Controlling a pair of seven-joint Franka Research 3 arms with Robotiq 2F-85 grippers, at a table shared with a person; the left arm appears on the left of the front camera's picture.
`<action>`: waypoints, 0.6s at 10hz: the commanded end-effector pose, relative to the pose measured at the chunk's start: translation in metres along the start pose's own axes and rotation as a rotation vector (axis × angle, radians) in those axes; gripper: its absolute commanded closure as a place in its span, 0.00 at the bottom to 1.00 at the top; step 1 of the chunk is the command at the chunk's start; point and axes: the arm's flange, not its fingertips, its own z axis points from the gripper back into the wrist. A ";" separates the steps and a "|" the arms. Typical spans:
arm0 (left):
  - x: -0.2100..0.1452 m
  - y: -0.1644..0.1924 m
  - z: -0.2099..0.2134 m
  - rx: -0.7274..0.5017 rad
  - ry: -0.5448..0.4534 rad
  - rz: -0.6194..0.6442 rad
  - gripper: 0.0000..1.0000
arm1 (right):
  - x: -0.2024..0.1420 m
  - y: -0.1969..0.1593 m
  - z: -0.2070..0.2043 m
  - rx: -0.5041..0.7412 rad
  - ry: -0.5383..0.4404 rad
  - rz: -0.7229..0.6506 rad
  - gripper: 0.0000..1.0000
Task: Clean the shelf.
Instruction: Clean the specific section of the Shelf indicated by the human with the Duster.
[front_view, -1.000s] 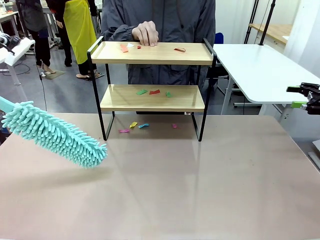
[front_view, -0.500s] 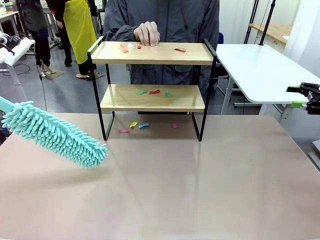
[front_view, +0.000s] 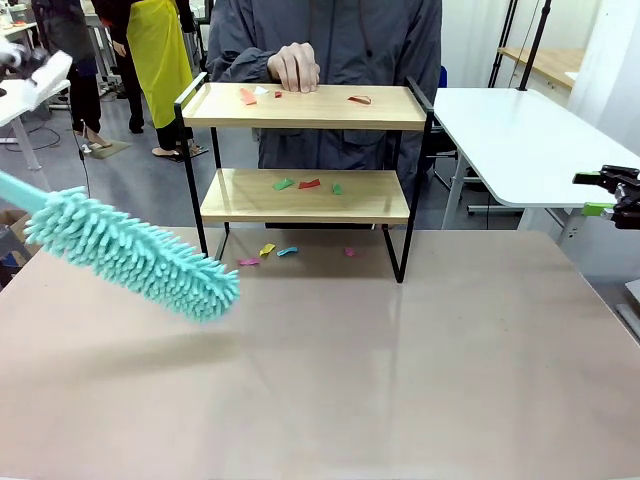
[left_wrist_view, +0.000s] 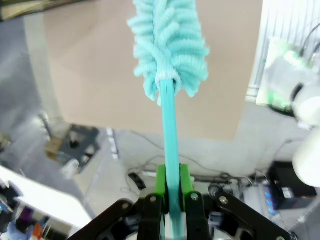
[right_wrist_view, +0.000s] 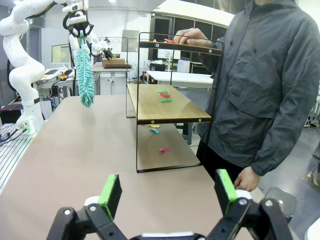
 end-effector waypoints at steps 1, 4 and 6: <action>0.017 -0.015 0.039 0.023 -0.148 0.001 0.87 | 0.003 -0.001 -0.001 -0.002 0.002 0.005 0.00; 0.063 -0.036 0.112 -0.119 -0.335 0.117 0.87 | 0.003 -0.001 -0.001 -0.002 0.002 0.005 0.00; 0.104 -0.057 0.164 -0.087 -0.475 0.331 0.87 | 0.003 -0.001 -0.001 -0.002 0.002 0.005 0.00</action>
